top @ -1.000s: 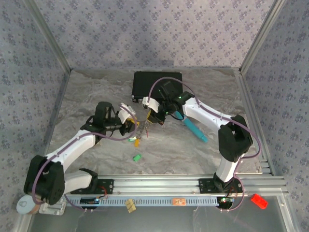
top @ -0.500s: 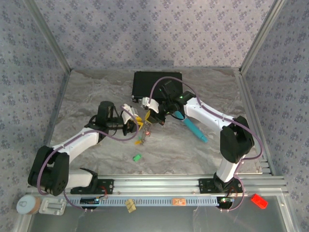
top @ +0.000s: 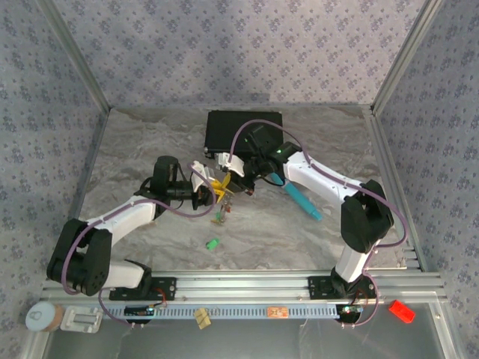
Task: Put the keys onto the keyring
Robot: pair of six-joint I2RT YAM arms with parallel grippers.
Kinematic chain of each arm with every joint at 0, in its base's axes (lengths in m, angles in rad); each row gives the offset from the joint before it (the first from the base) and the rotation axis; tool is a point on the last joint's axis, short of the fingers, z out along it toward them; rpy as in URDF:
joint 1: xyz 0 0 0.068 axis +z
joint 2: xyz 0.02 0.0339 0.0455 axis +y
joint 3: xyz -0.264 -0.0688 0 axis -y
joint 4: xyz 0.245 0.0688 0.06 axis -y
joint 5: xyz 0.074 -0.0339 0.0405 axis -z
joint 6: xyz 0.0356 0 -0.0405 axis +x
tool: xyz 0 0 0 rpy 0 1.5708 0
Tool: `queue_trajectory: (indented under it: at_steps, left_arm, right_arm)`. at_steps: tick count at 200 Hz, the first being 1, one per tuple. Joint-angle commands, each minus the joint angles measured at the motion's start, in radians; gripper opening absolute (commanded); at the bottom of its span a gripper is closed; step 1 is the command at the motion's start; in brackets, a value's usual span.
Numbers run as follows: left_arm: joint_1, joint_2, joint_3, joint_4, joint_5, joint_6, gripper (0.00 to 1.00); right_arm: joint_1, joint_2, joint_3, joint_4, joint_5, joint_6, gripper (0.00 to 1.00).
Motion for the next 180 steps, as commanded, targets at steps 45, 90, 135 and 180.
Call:
queue_trajectory:
  at_steps: [45,90,135,180]
  left_arm:
    - [-0.006,0.001,0.01,0.042,0.077,-0.007,0.23]
    - [-0.007,-0.003,0.022,0.038,0.067,0.001,0.03]
    - [-0.023,-0.028,0.015,0.022,0.027,0.04,0.0]
    - [-0.051,-0.054,-0.008,0.033,-0.02,0.084,0.0]
  right_arm:
    - [0.019,-0.007,0.046,-0.032,-0.002,-0.033,0.0]
    - [0.022,-0.005,0.048,-0.037,-0.003,-0.03,0.0]
    - [-0.052,-0.133,-0.033,0.12,-0.073,0.112,0.35]
    - [-0.076,-0.334,-0.32,0.287,-0.039,0.133,0.3]
